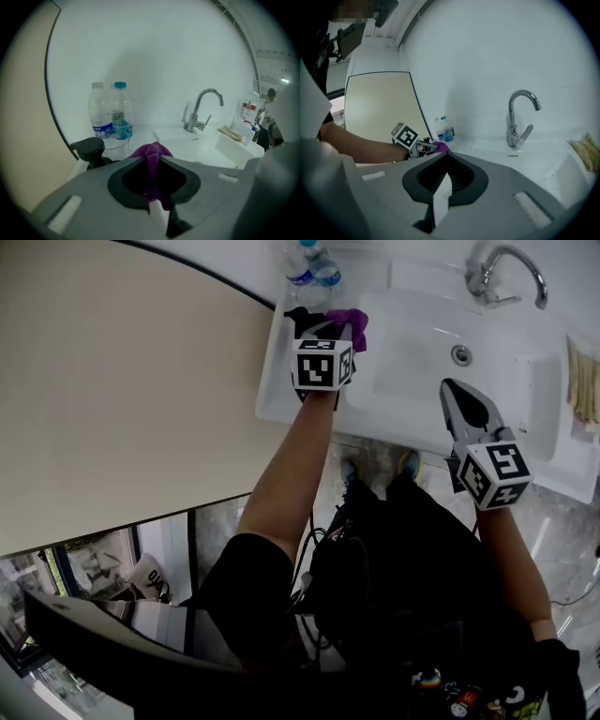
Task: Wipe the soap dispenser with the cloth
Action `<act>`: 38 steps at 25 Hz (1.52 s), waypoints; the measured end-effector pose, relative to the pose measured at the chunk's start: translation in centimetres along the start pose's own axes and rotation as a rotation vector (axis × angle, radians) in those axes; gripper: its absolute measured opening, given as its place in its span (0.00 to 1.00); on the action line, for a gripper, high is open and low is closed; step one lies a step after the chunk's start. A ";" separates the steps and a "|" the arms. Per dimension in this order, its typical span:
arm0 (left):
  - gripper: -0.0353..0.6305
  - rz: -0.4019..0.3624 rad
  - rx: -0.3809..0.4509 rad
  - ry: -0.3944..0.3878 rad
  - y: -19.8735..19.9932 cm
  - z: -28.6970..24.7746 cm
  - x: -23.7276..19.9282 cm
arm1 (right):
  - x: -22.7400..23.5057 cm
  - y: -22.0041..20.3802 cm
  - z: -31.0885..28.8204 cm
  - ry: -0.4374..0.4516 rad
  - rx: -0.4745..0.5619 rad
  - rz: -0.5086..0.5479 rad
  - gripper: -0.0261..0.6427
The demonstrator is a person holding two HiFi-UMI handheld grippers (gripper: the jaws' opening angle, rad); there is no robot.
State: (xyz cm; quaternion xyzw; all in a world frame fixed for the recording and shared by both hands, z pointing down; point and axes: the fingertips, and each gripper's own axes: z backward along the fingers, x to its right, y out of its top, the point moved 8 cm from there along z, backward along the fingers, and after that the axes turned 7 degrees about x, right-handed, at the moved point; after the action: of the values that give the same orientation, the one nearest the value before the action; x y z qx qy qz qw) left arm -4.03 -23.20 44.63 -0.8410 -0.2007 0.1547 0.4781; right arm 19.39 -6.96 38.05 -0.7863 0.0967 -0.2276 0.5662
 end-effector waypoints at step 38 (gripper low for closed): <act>0.13 -0.160 0.246 -0.035 2.2 21.1 -5.4 | -10.9 -1.8 -3.3 -0.002 0.033 -0.024 0.07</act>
State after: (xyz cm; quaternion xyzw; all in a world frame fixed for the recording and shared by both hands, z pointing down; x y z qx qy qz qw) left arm -17.87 -11.24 32.65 -0.7546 -0.2548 0.1541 0.5847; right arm 8.07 -4.62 37.84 -0.7783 0.0828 -0.2350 0.5763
